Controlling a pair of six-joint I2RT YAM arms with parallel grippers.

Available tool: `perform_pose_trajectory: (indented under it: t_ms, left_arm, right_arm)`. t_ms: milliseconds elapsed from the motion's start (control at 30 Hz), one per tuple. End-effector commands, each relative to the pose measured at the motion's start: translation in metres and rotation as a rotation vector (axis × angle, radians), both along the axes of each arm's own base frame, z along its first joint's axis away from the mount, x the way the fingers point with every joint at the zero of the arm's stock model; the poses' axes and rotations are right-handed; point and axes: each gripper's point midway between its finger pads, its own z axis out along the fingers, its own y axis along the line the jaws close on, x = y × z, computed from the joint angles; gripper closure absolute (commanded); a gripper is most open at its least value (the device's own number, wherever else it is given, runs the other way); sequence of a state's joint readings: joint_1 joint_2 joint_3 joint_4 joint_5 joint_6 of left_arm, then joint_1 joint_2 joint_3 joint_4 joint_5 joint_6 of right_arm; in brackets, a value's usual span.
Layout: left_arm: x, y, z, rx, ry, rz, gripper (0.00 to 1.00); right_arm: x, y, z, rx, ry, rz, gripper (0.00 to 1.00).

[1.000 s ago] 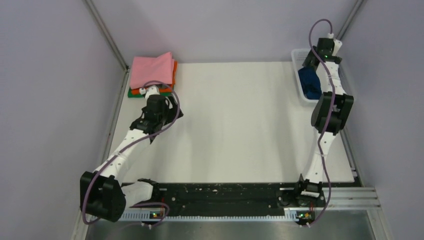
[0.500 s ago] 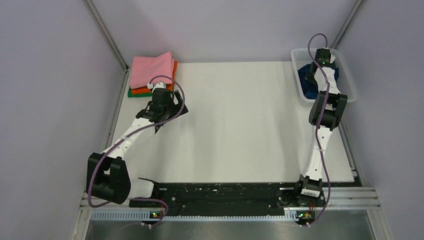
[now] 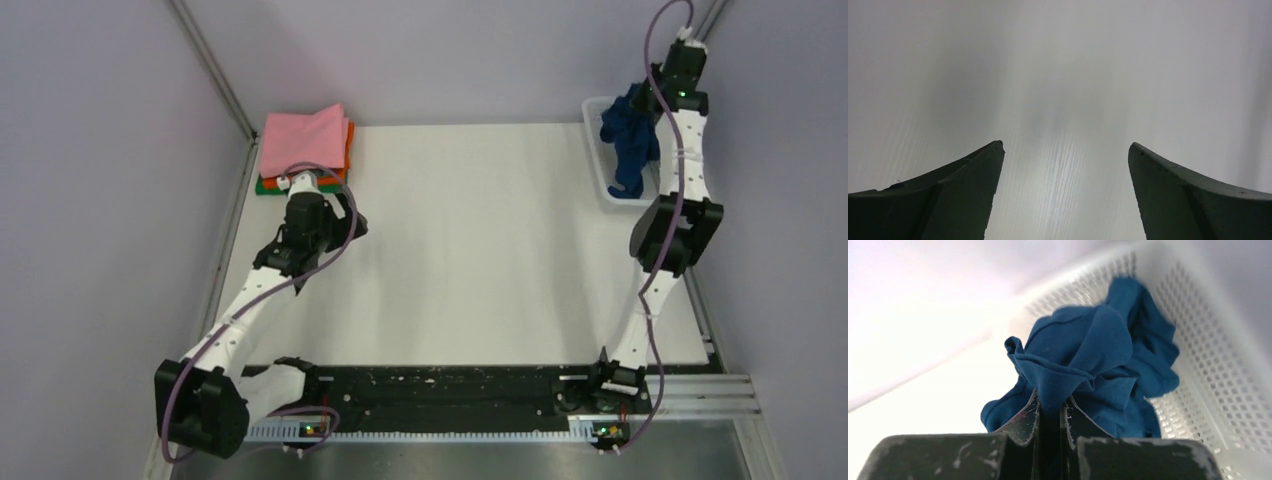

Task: Fold and stack the t-shirts
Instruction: Grab crumpled tshirt from bin with the right arm, then move the tshirt to the center of the board

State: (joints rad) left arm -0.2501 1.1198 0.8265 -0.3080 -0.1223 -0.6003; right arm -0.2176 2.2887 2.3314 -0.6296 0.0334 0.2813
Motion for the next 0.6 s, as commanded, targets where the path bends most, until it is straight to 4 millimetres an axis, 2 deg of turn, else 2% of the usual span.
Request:
perform_pose_trajectory:
  t_ms: [0,133,200,300,367,433,533,567]
  left_arm:
    - [-0.01,0.01,0.014,-0.014,-0.083,0.038,0.01]
    - [-0.024,0.02,0.021,-0.014,-0.116,0.077,0.01]
    - [-0.031,0.026,0.023,-0.013,-0.129,0.105,0.01]
    - [-0.042,0.037,0.027,-0.022,-0.143,0.167,0.01]
    - [-0.048,0.038,0.031,-0.03,-0.156,0.172,0.01]
    - [-0.052,0.041,0.035,-0.034,-0.168,0.181,0.01]
    - [-0.059,0.046,0.036,-0.043,-0.165,0.217,0.01]
    - [-0.06,0.046,0.034,-0.045,-0.161,0.218,0.01]
  right_arm:
    - [-0.039,0.083,0.217,-0.048,-0.447,0.217,1.0]
    - [-0.077,0.178,0.279,-0.016,-0.584,0.463,1.0]
    - [-0.1,0.225,0.304,0.005,-0.651,0.584,1.0]
    - [-0.125,0.274,0.31,0.04,-0.684,0.708,1.0]
    - [-0.141,0.303,0.295,0.081,-0.648,0.809,1.0]
    - [-0.156,0.326,0.272,0.12,-0.596,0.892,1.0]
    - [-0.178,0.349,0.216,0.167,-0.494,0.982,1.0]
    - [-0.185,0.355,0.189,0.192,-0.458,1.005,1.0]
